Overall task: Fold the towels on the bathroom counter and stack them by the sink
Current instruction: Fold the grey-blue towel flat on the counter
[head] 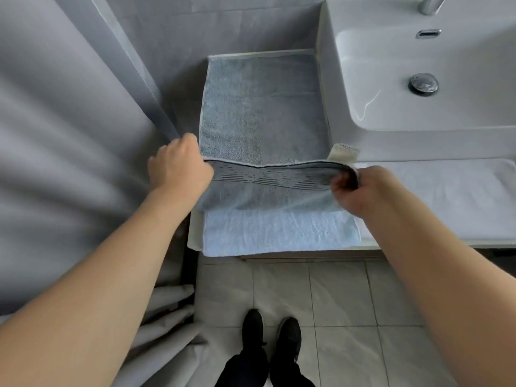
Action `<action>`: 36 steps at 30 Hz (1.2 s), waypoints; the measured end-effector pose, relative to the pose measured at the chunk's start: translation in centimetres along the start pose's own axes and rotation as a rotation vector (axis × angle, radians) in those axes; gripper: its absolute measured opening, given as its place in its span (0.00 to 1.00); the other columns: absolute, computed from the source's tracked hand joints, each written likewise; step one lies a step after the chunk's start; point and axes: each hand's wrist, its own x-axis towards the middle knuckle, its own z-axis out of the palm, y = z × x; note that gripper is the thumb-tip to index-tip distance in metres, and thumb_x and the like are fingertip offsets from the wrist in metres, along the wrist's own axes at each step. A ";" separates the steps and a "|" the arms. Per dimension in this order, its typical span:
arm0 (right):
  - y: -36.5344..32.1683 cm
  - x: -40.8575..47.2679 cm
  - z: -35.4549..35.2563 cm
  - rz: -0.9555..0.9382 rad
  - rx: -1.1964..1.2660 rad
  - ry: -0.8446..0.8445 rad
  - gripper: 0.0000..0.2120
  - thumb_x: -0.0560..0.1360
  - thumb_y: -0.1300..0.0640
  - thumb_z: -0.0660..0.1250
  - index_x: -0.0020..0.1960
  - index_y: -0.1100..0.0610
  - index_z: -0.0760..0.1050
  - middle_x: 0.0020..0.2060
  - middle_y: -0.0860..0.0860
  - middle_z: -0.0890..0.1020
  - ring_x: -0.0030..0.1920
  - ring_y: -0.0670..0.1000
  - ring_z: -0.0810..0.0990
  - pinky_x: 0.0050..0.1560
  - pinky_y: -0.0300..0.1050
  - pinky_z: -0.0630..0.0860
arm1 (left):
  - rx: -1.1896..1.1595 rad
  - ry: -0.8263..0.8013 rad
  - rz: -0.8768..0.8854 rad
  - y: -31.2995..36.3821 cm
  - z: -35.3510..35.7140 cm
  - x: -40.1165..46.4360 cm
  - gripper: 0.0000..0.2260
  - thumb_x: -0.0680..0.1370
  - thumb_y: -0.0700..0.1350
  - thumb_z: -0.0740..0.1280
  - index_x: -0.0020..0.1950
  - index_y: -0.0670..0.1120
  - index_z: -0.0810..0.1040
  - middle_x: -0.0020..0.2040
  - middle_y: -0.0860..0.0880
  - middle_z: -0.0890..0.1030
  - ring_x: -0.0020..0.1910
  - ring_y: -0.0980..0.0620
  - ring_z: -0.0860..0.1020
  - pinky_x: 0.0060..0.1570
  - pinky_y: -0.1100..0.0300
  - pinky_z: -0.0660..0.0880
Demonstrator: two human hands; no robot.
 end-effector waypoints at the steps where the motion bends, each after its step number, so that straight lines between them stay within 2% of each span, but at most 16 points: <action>1: 0.1 0.3 1.0 -0.050 0.065 -0.045 0.14 0.79 0.66 0.48 0.47 0.64 0.72 0.39 0.57 0.75 0.31 0.50 0.75 0.30 0.39 0.77 | -0.071 0.014 -0.027 0.0 0.0 1.3 0.08 0.73 0.40 0.62 0.52 0.43 0.73 0.47 0.41 0.77 0.47 0.36 0.75 0.46 0.47 0.72; 3: 0.1 1.2 2.9 -0.124 0.163 -0.123 0.12 0.79 0.68 0.49 0.50 0.65 0.71 0.47 0.59 0.76 0.45 0.53 0.81 0.48 0.45 0.81 | -0.193 0.047 -0.062 -0.2 0.3 3.8 0.05 0.74 0.41 0.61 0.49 0.45 0.72 0.43 0.45 0.75 0.42 0.40 0.71 0.41 0.51 0.68; 4: 0.0 1.9 4.1 -0.172 0.122 -0.150 0.11 0.80 0.68 0.49 0.48 0.64 0.70 0.48 0.58 0.76 0.50 0.53 0.81 0.52 0.44 0.80 | -0.250 0.059 -0.078 -0.6 0.5 5.1 0.04 0.74 0.42 0.60 0.46 0.46 0.73 0.41 0.47 0.75 0.41 0.41 0.71 0.40 0.53 0.67; 6: -0.1 3.8 6.5 -0.321 -0.167 -0.119 0.09 0.80 0.67 0.52 0.46 0.61 0.69 0.43 0.54 0.74 0.43 0.48 0.80 0.41 0.36 0.80 | -0.404 0.058 -0.152 -1.2 1.4 7.8 0.04 0.73 0.42 0.60 0.40 0.47 0.75 0.35 0.51 0.75 0.39 0.44 0.72 0.36 0.56 0.65; 8: -0.1 5.7 8.8 -0.484 -0.570 0.049 0.08 0.77 0.68 0.58 0.46 0.58 0.72 0.37 0.53 0.75 0.35 0.51 0.74 0.28 0.39 0.74 | -0.631 0.040 -0.236 -1.6 2.6 10.4 0.05 0.71 0.42 0.60 0.37 0.46 0.75 0.33 0.50 0.75 0.36 0.47 0.72 0.35 0.58 0.66; 11: -0.6 8.7 11.4 -0.764 -1.148 0.291 0.08 0.75 0.63 0.60 0.50 0.58 0.76 0.47 0.57 0.79 0.40 0.56 0.75 0.39 0.44 0.69 | -0.810 0.064 -0.307 -1.5 4.8 14.1 0.07 0.74 0.40 0.60 0.36 0.45 0.71 0.33 0.48 0.73 0.33 0.48 0.70 0.33 0.56 0.65; 13: -1.2 10.5 13.4 -0.902 -1.303 0.354 0.13 0.74 0.62 0.57 0.57 0.60 0.73 0.56 0.59 0.76 0.50 0.61 0.76 0.45 0.46 0.69 | -0.648 0.107 -0.297 -1.5 6.3 16.0 0.10 0.78 0.41 0.58 0.37 0.44 0.67 0.33 0.49 0.70 0.31 0.48 0.66 0.28 0.55 0.60; 15: -2.0 12.1 15.8 -0.969 -1.332 0.399 0.15 0.75 0.61 0.55 0.60 0.61 0.71 0.61 0.60 0.71 0.58 0.63 0.74 0.53 0.50 0.70 | -0.512 0.148 -0.286 -1.4 7.5 17.7 0.08 0.81 0.43 0.57 0.43 0.43 0.67 0.37 0.49 0.71 0.35 0.45 0.67 0.28 0.52 0.57; 17: -2.7 13.4 18.6 -1.026 -1.331 0.454 0.15 0.77 0.60 0.53 0.60 0.61 0.72 0.63 0.60 0.66 0.62 0.64 0.68 0.62 0.53 0.67 | -0.531 0.169 -0.259 -1.3 8.3 19.9 0.06 0.82 0.43 0.56 0.46 0.44 0.67 0.43 0.47 0.73 0.42 0.43 0.68 0.35 0.53 0.58; 20: -4.3 15.5 22.8 -1.133 -1.235 0.488 0.16 0.79 0.58 0.52 0.60 0.62 0.72 0.65 0.60 0.66 0.64 0.63 0.65 0.66 0.54 0.62 | -0.574 0.167 -0.195 -0.4 8.7 23.9 0.06 0.83 0.42 0.56 0.46 0.44 0.67 0.44 0.45 0.72 0.43 0.44 0.67 0.40 0.55 0.60; 23: -6.3 18.3 26.4 -1.215 -1.176 0.431 0.16 0.81 0.55 0.50 0.60 0.63 0.71 0.63 0.60 0.72 0.64 0.63 0.68 0.61 0.52 0.63 | -0.599 0.155 -0.185 1.3 8.9 28.8 0.06 0.83 0.43 0.54 0.48 0.44 0.68 0.45 0.45 0.72 0.44 0.44 0.68 0.41 0.55 0.60; 27: -9.3 23.3 30.2 -1.255 -1.159 0.320 0.06 0.76 0.63 0.53 0.51 0.56 0.66 0.55 0.58 0.77 0.50 0.60 0.73 0.44 0.46 0.63 | -0.594 0.106 -0.147 3.7 11.0 35.9 0.07 0.83 0.44 0.53 0.51 0.42 0.68 0.52 0.40 0.75 0.47 0.41 0.71 0.43 0.53 0.64; 29: -10.5 25.9 31.5 -1.281 -1.212 0.322 0.10 0.74 0.65 0.54 0.53 0.57 0.68 0.55 0.59 0.78 0.52 0.61 0.75 0.45 0.49 0.68 | -0.556 0.038 -0.138 4.4 13.0 38.6 0.11 0.84 0.44 0.53 0.56 0.39 0.70 0.56 0.37 0.76 0.53 0.38 0.73 0.44 0.53 0.64; 31: -10.8 28.2 32.1 -1.284 -1.330 0.363 0.13 0.75 0.66 0.55 0.58 0.60 0.69 0.57 0.62 0.77 0.57 0.65 0.75 0.53 0.54 0.71 | -0.531 0.008 -0.153 4.5 15.0 40.2 0.11 0.84 0.42 0.53 0.57 0.38 0.70 0.59 0.35 0.76 0.57 0.36 0.73 0.45 0.54 0.62; 33: -10.5 30.6 32.0 -1.290 -1.499 0.415 0.14 0.77 0.66 0.55 0.61 0.63 0.68 0.59 0.64 0.75 0.60 0.66 0.74 0.58 0.56 0.71 | -0.502 0.051 -0.161 4.2 16.5 40.9 0.07 0.83 0.41 0.54 0.51 0.40 0.69 0.55 0.34 0.77 0.54 0.35 0.74 0.42 0.54 0.61; 36: -10.0 32.7 32.0 -1.359 -1.628 0.541 0.15 0.77 0.67 0.55 0.63 0.65 0.67 0.59 0.64 0.76 0.60 0.65 0.75 0.57 0.55 0.70 | -0.447 0.117 -0.119 4.0 17.5 41.4 0.05 0.82 0.41 0.55 0.46 0.44 0.65 0.49 0.33 0.78 0.48 0.33 0.74 0.40 0.52 0.60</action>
